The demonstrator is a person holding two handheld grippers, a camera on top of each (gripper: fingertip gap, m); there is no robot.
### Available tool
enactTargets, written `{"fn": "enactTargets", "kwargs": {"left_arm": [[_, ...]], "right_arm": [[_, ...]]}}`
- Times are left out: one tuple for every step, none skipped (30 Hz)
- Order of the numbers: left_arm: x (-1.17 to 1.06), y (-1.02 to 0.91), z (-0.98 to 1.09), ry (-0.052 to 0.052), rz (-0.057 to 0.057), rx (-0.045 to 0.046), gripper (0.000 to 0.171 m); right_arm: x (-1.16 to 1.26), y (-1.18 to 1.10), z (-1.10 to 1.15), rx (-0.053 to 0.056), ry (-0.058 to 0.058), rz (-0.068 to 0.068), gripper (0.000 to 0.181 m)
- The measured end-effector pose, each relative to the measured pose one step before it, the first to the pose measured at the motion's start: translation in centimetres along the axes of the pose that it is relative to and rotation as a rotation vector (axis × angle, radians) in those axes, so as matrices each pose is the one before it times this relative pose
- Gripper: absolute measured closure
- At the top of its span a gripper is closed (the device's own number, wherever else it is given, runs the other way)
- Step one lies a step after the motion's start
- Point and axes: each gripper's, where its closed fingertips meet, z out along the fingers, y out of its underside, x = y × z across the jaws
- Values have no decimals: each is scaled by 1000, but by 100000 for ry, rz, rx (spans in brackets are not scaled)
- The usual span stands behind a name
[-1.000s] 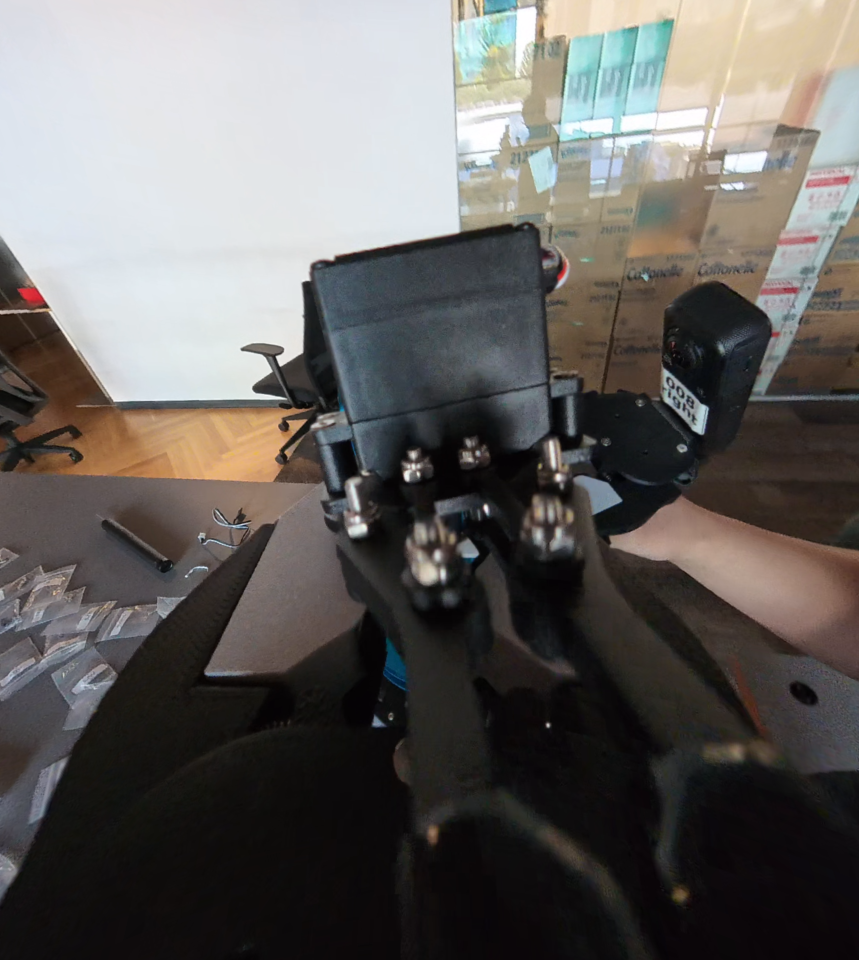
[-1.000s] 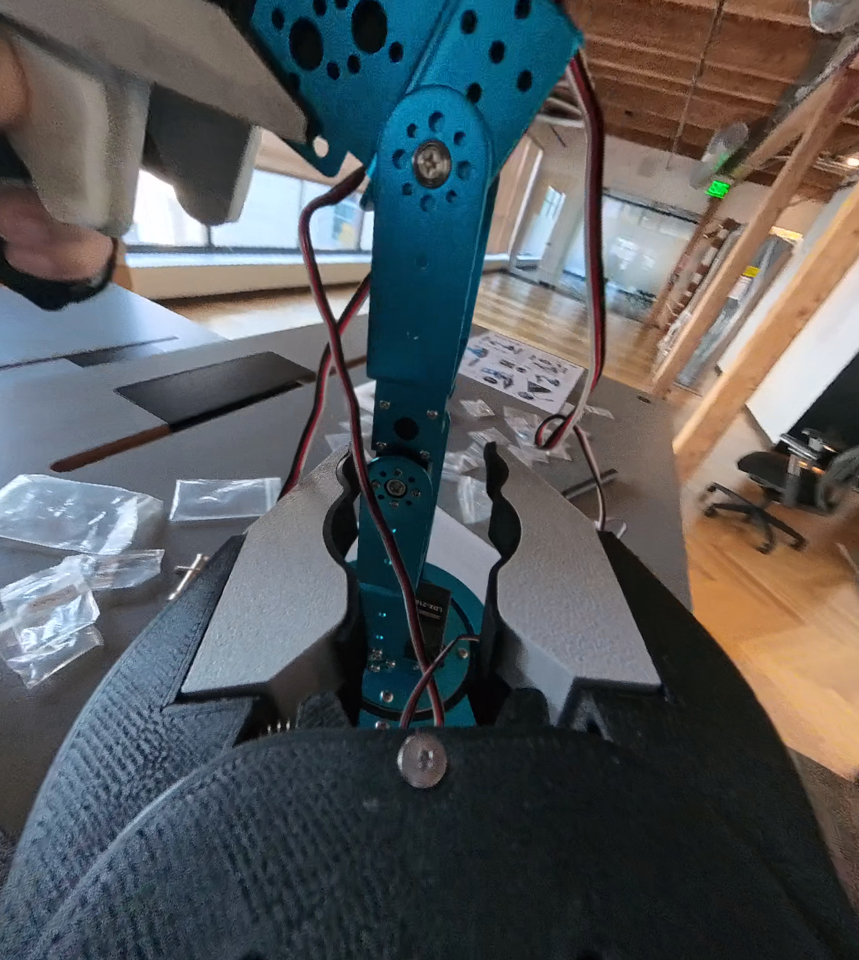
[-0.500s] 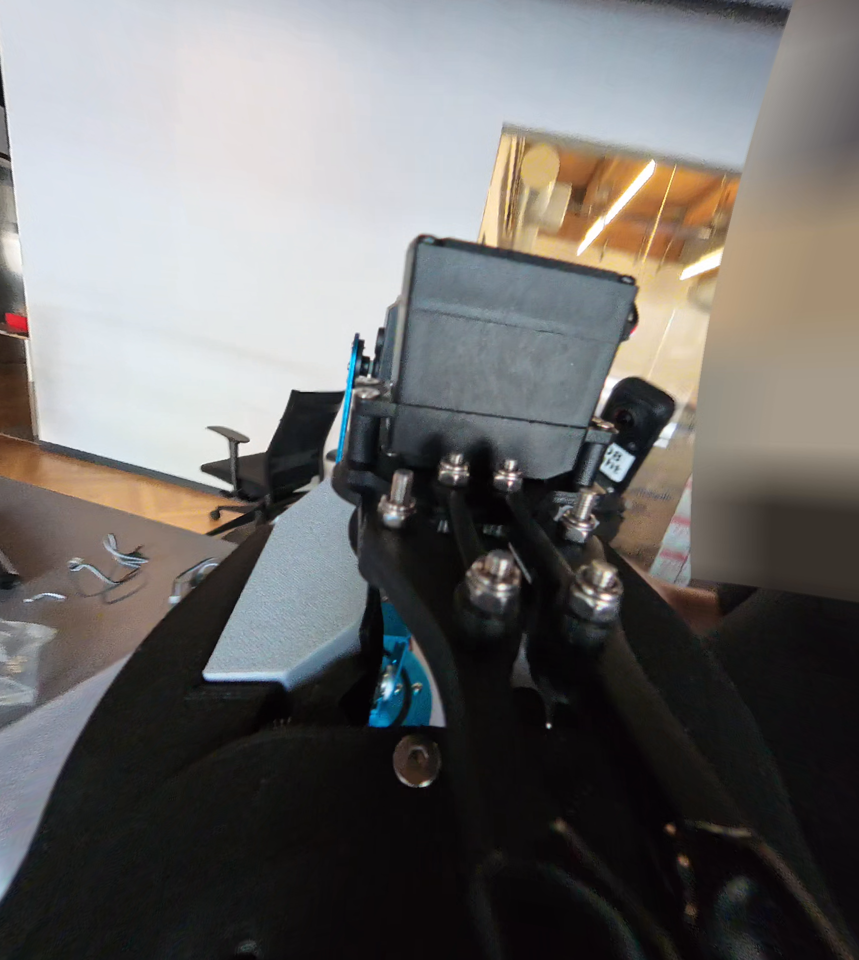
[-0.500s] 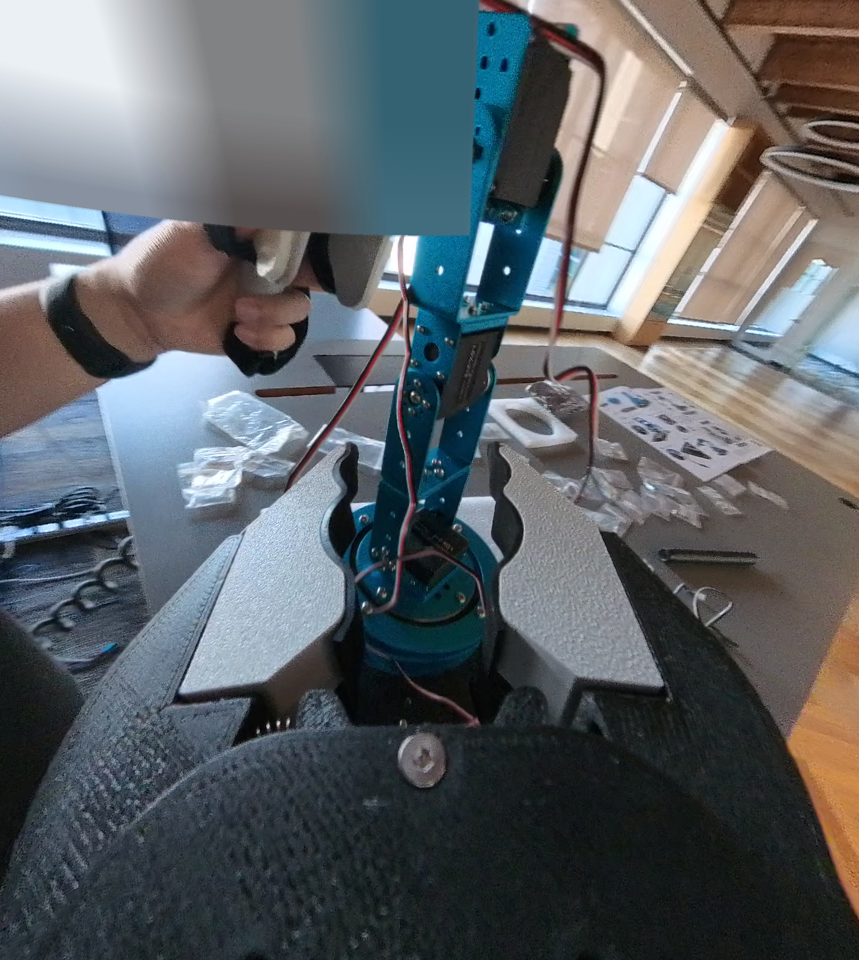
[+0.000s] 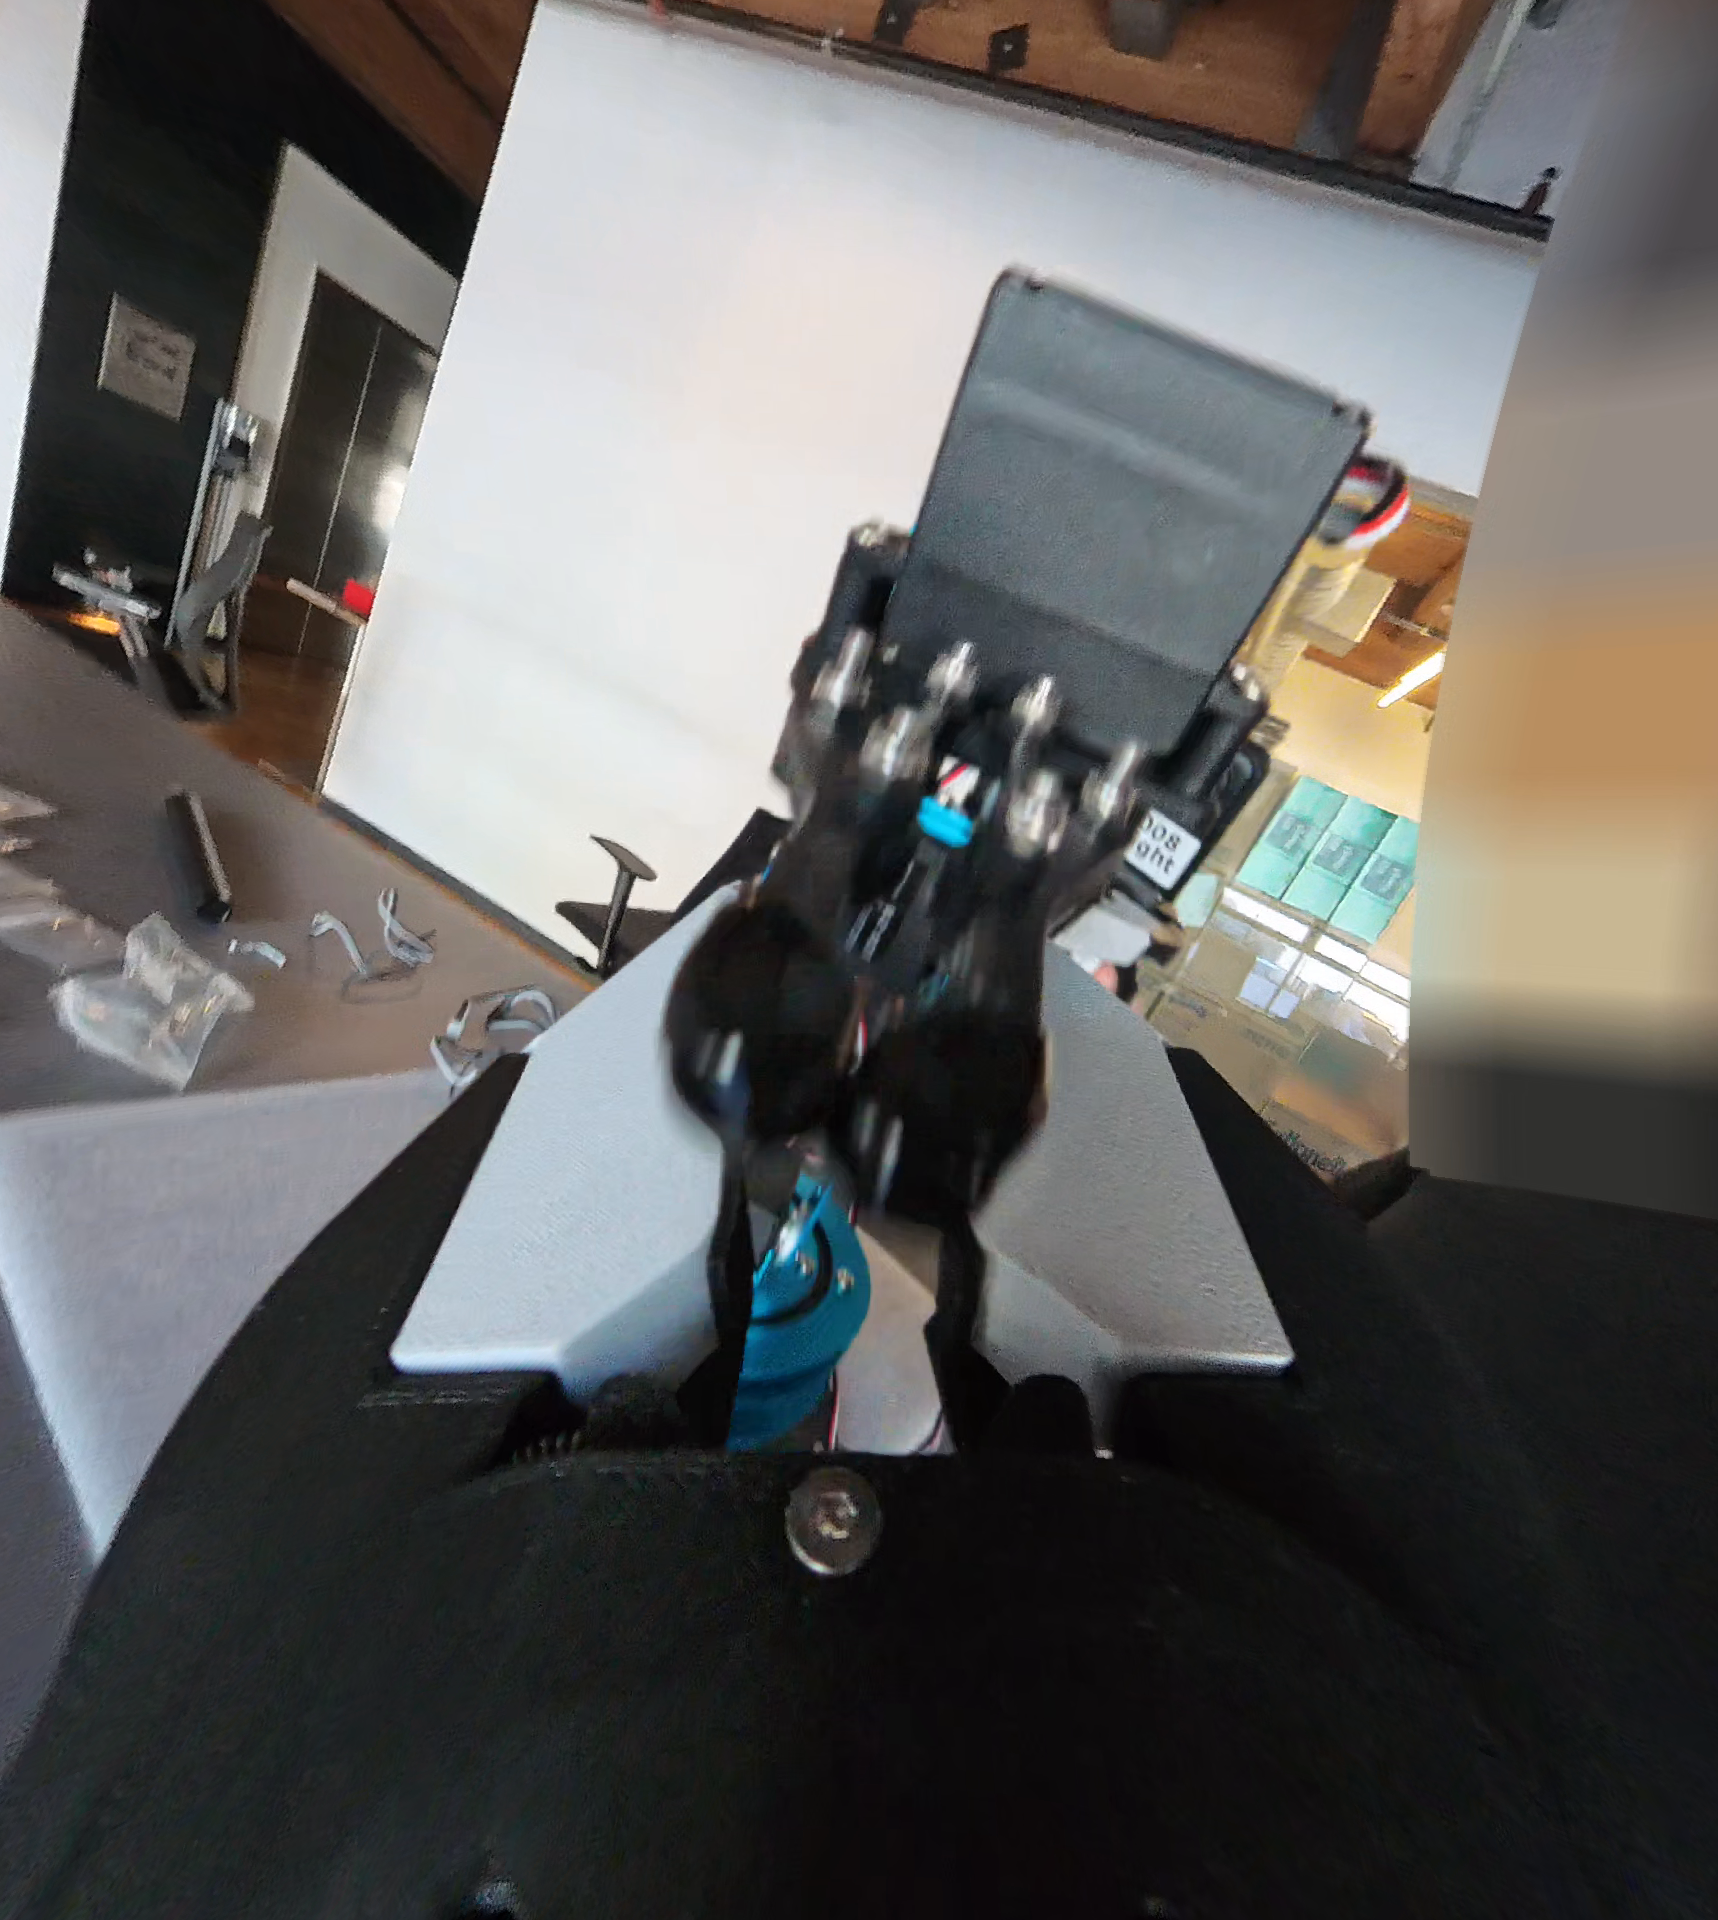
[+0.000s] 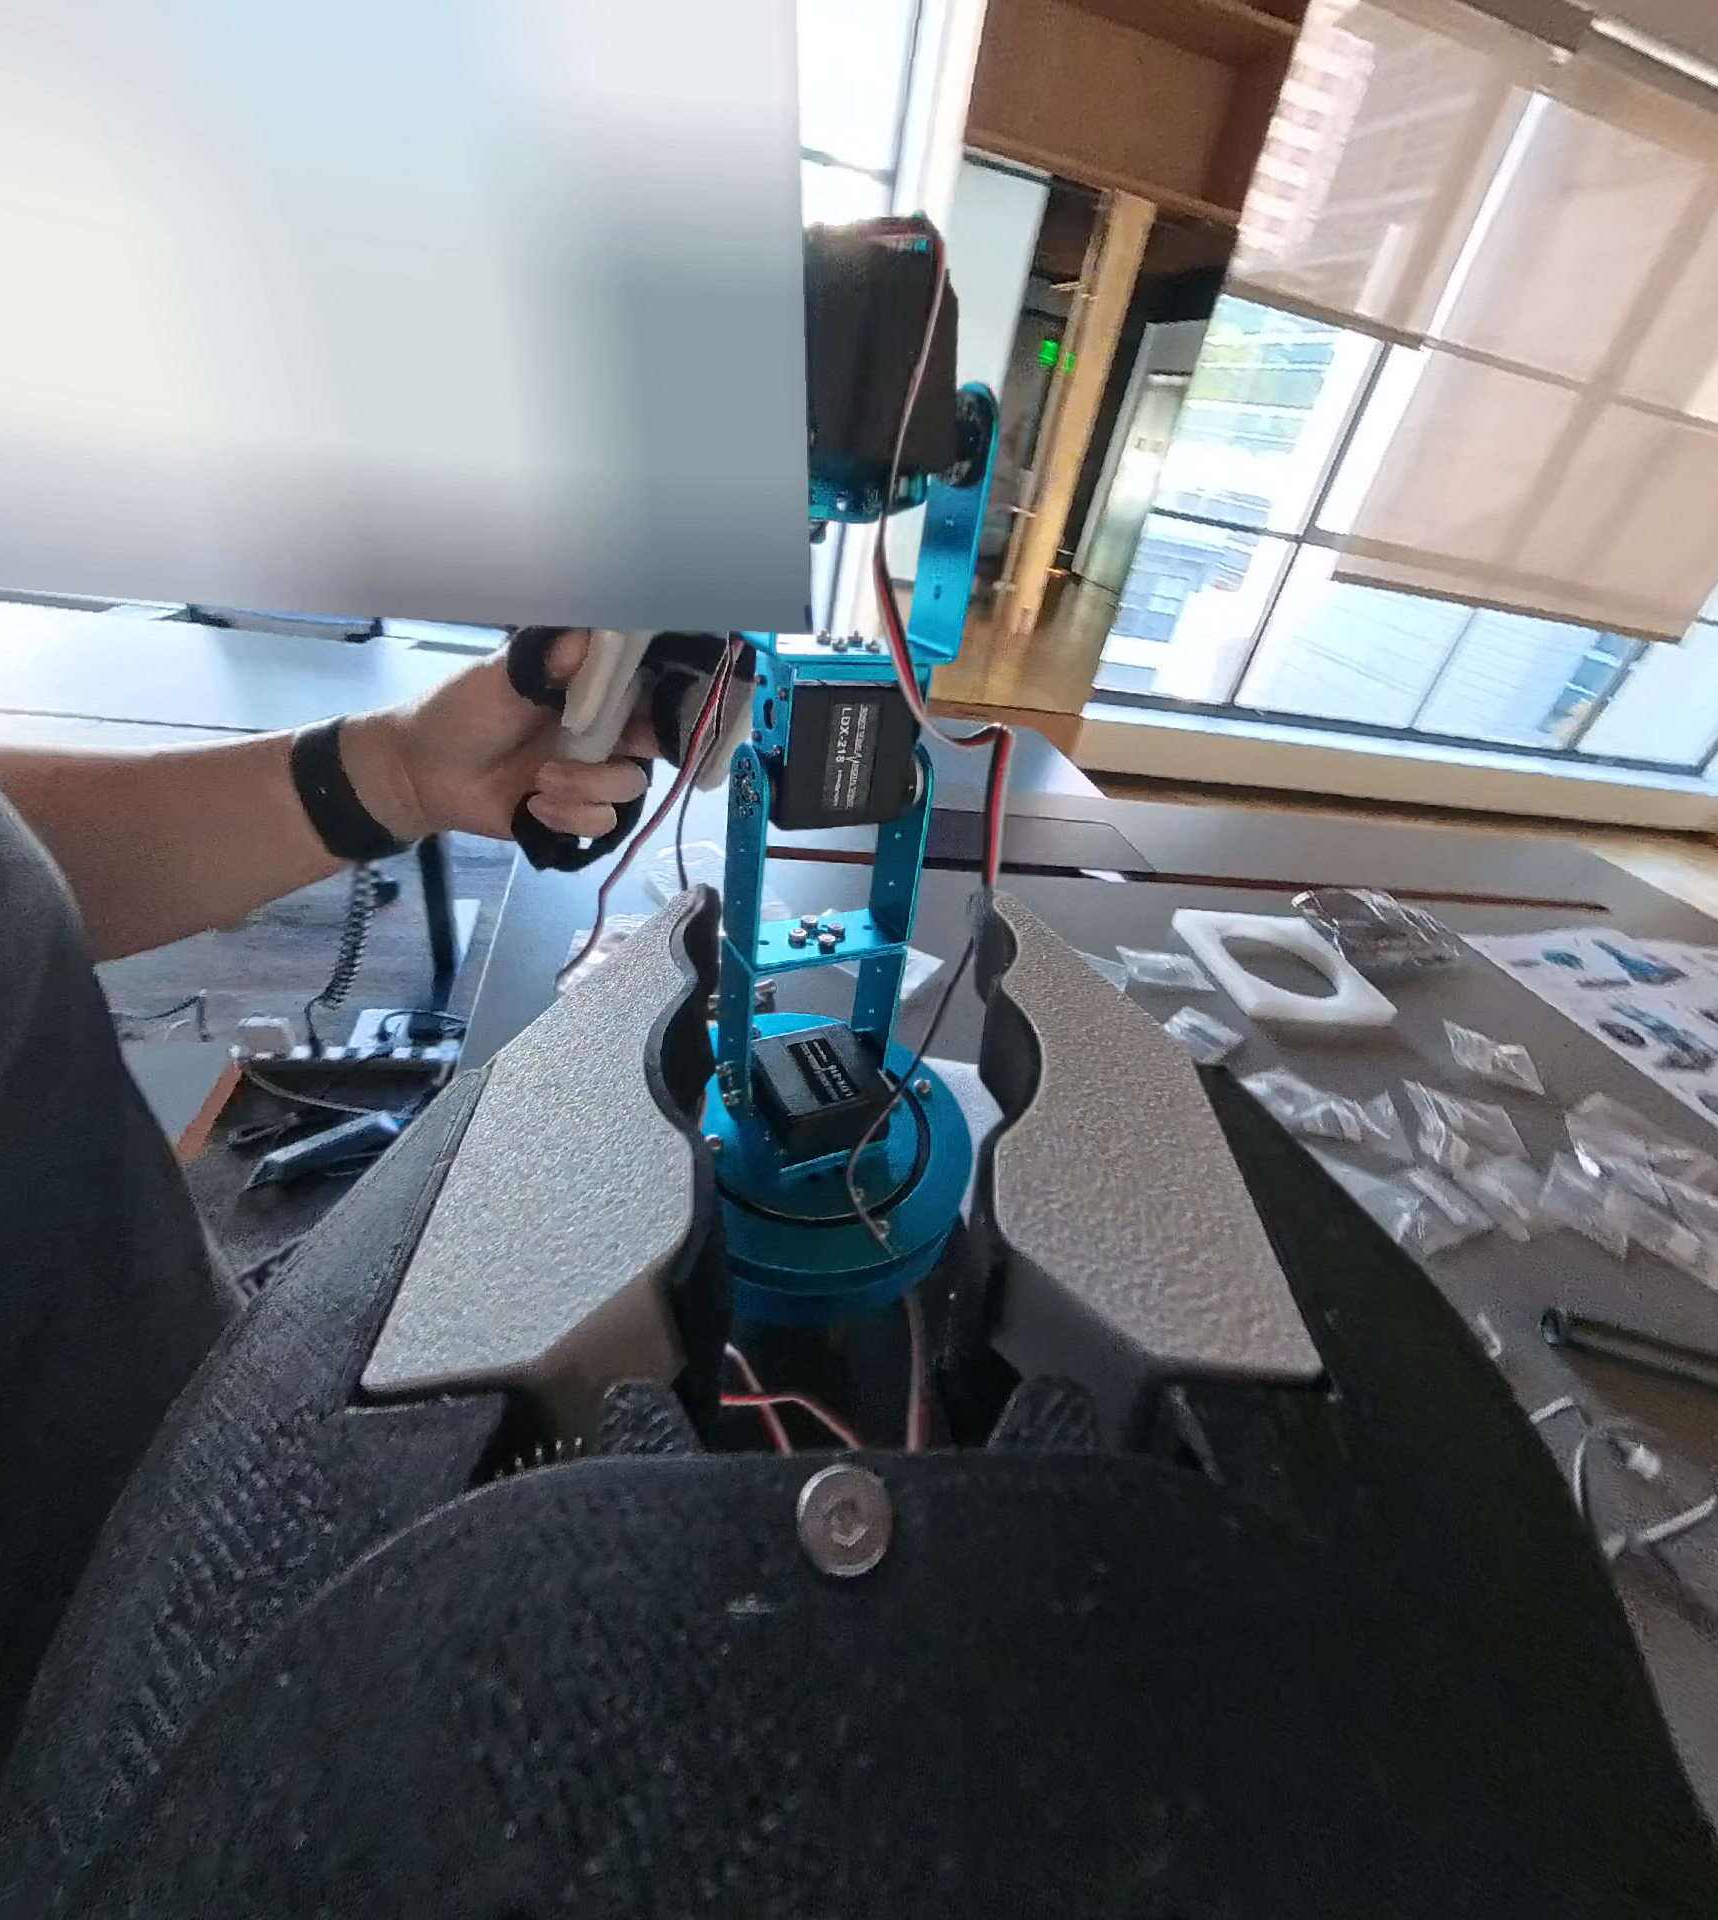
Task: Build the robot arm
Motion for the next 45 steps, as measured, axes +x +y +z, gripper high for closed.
{"fn": "enactTargets", "kwargs": {"left_arm": [[-281, 416, -687, -2885, -844, -104, 138], [-297, 402, -620, -4206, -656, 504, 138], [-103, 445, -487, -4432, -1020, 226, 135], [181, 500, -294, -4039, -1099, -450, 133], [417, 440, -101, -3674, -407, -446, 131], [571, 368, 77, -3563, 558, -348, 127], [555, 319, 246, -4179, 1181, -667, 124], [494, 201, 354, -4962, 1355, -295, 120], [531, 31, 465, -5165, 865, 759, 115], [630, -59, 559, -5398, 53, 1479, 108], [717, -16, 565, -6033, 22, 1620, 100], [732, -80, 423, -7184, 946, 2529, 94], [786, -347, 217, -7807, 2091, 4883, 93], [854, -672, 27, -7612, 2789, 6936, 95], [872, -812, -10, -6990, 4182, 6738, 95], [557, -672, 110, -7625, 5808, 4414, 95], [278, -338, 303, -7748, 6247, 1229, 94], [184, 59, 446, -6596, 5308, -1829, 91], [104, 321, 467, -5307, 3544, -3176, 92], [281, 385, 398, -2869, 1556, -2502, 93], [438, 355, 274, -697, 374, -1634, 98], [151, 295, 187, -1346, 796, -603, 107], [-112, 298, 173, -2296, 1240, 75, 115], [-57, 371, 205, -1583, 711, -180, 116], [-136, 357, 232, -1501, 116, -229, 116], [-181, 198, 190, -1267, -667, 554, 117], [-35, 4, 141, 3, -1618, 1559, 118], [38, -249, 125, 815, -2151, 2591, 122], [-40, -277, 159, 543, -1773, 2282, 128], [-297, 45, 261, -1118, -870, -117, 134], [-352, 316, 270, -1941, -584, -2176, 135], [-57, 230, 214, -834, -234, -1589, 135], [-5, 90, 170, -1041, 708, -351, 134], [-135, 133, 152, -1880, 1484, -380, 133], [-33, 152, 176, -995, 1286, -249, 136], [-4, 135, 200, -700, 377, 87, 142], [-38, 88, 199, -566, -313, 337, 146], [23, -4, 112, 127, -896, 707, 146], [35, -30, 15, 650, -1350, 768, 146], [24, -10, -36, 750, -1808, 816, 146], [-11, -7, -61, 542, -2273, 844, 145], [31, -23, -31, 862, -2382, 723, 145], [67, -21, 0, 1067, -1613, 587, 144], [-25, -7, 26, 296, -782, 352, 144], [-56, -20, 53, -536, -664, 145, 144]], "right_arm": [[401, 51, -64, 17, -3735, -1309, 134], [576, 184, -110, -418, -3299, -515, 135], [752, 179, -153, 182, -2935, 721, 135], [669, 166, -195, 620, -4283, 2449, 135], [856, 156, -265, 294, -3386, 3997, 134], [1012, 5, -326, 153, -1316, 3012, 135], [646, -103, -369, 338, -1869, -584, 137], [326, -101, -390, 133, -1552, -4368, 142], [230, -116, -316, 417, -100, -7189, 145], [197, -133, -232, 846, 1399, -8536, 147], [-123, -224, -184, 1751, 584, -8955, 147], [-449, -348, -180, 2755, -739, -8226, 149], [-375, -368, -161, 3343, 48, -6524, 152], [-531, -314, -115, 3402, -929, -4302, 153], [-636, -299, -2, 3226, -1899, -2885, 155], [-467, -224, 134, 2569, -1646, -2585, 155], [-228, -101, 312, 1517, -1687, -2347, 156], [5, -54, 400, 675, -2649, -1488, 157], [268, -373, 376, 2433, -3766, 719, 157], [556, -530, 344, 4016, -4365, 2878, 157], [948, -170, 431, 2917, -3729, 4802, 157], [763, 270, 536, 1119, -6461, 7428, 155], [675, 345, 576, 1099, -8202, 9583, 153], [730, 364, 586, 1507, -8724, 10221, 143], [461, 368, 502, 1105, -11356, 9987, 139], [632, 145, 292, 1384, -10409, 8716, 140], [933, -64, 179, 2352, -7913, 6888, 141], [1288, 49, 182, 675, -5752, 7212, 140], [1769, 313, 306, -2247, -2113, 6038, 139], [1172, 241, 512, -1947, -4201, 2901, 138], [695, 130, 660, -557, -5906, 1990, 137], [662, 198, 788, -757, -5024, 2405, 136], [220, 240, 869, -1116, -6449, 2424, 134], [-82, 429, 840, -2504, -7688, 2489, 134], [-10, 456, 714, -2833, -6700, 2119, 134], [-119, 107, 574, -523, -6339, 1263, 133], [-262, -6, 466, -65, -6338, 732, 134], [-223, 0, 390, -955, -5518, 419, 135], [-186, -118, 263, -711, -4606, -180, 142], [-180, -169, 210, -566, -4170, -848, 149], [6, -92, 159, -1449, -2589, -1663, 154], [261, 97, 26, -2447, -692, -2574, 156], [310, 304, 25, -2992, 261, -1521, 155], [-34, 383, 85, -2986, -1059, -640, 151], [-8, 251, 152, -1612, -580, -149, 147]]}}
